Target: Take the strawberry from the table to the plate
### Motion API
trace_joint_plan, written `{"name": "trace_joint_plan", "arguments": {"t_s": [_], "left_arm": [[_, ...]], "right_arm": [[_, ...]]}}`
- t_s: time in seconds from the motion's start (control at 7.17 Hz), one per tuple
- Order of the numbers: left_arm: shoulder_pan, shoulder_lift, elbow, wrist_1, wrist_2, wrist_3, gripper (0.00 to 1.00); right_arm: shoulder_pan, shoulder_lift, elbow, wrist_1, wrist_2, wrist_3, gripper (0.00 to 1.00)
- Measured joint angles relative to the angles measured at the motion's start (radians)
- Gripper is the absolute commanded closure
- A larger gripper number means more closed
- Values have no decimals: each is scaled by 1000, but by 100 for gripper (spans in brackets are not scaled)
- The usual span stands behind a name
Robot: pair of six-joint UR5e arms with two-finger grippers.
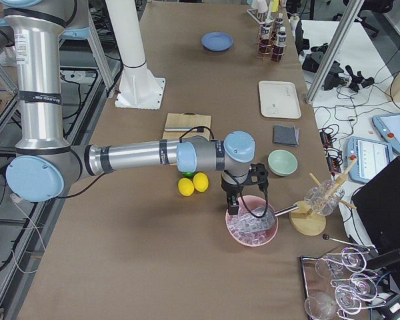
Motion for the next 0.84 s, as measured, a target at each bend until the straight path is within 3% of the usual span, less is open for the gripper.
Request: {"name": "trace_joint_plan", "arguments": {"t_s": [0.84], "left_arm": [[-9, 47, -38, -6, -1, -3, 2]], "right_arm": [[4, -11, -14, -1, 0, -1, 0]]}}
